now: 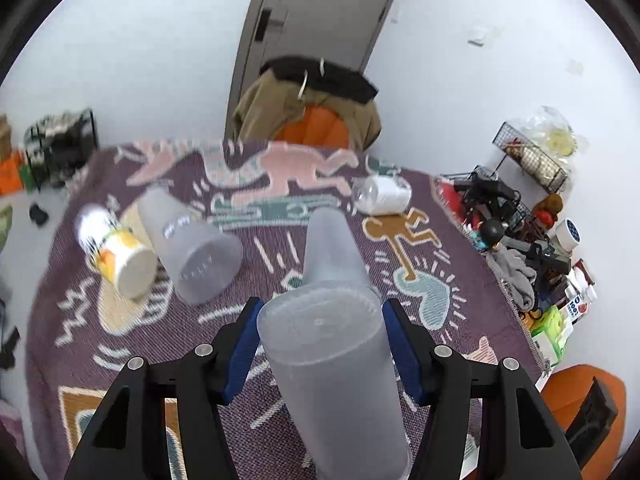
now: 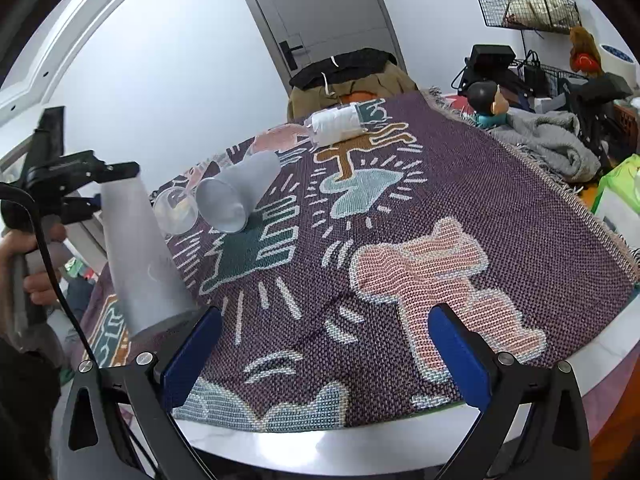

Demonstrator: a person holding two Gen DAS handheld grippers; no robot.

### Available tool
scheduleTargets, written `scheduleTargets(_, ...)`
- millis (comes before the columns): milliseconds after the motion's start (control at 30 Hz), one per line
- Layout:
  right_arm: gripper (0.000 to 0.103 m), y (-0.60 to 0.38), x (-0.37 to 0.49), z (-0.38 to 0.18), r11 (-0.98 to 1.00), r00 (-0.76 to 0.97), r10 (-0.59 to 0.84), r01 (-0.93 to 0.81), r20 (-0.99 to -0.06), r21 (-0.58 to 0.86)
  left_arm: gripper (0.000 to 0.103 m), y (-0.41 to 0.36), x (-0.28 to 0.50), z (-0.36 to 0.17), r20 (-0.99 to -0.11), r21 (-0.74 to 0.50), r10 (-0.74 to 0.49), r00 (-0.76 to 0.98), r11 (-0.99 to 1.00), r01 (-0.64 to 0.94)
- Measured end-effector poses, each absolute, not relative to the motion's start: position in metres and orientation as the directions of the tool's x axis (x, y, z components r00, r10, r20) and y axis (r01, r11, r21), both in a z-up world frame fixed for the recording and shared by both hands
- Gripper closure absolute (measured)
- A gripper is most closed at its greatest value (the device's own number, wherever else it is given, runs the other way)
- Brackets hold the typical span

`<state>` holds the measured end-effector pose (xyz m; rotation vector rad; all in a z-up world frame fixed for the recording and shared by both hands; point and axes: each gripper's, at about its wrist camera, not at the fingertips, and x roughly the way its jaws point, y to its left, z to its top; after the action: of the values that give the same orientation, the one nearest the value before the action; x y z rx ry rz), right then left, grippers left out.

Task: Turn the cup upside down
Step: 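Lower the cup rim-down onto the blanket with the left gripper and open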

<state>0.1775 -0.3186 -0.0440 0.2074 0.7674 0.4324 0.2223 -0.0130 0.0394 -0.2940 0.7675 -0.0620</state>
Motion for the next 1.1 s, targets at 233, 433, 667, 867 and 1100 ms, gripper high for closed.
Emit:
scheduleTargets(233,0.000,-0.319,0.175,-0.039,0.902,0.657,0.432,-0.297,-0.618,0.315,0.042,-0.026,0.202,0.055,-0.608,-0.191,-0.111,0.786,0.982,-0.009)
scheduleTargets(433,0.000,-0.315,0.175,-0.041,0.905,0.657,0.425,-0.304,-0.623,0.297,0.042,-0.041,0.187,0.066,-0.555,-0.052,-0.020,0.832,0.999,-0.011)
scheduleTargets(667,0.000,-0.314,0.176,-0.045,0.907,0.652,0.422,-0.306,-0.630,0.291,0.042,-0.069,0.179,0.067,-0.472,0.104,0.050,0.880,0.995,0.000)
scheduleTargets(867,0.000,-0.320,0.178,-0.047,0.909,0.655,0.416,-0.293,-0.630,0.296,0.042,-0.091,0.183,0.052,-0.445,0.216,0.092,0.891,0.976,0.008)
scheduleTargets(1100,0.000,-0.324,0.180,-0.050,0.911,0.653,0.412,-0.279,-0.635,0.304,0.041,-0.100,0.184,0.037,-0.481,0.233,0.063,0.874,0.971,0.059)
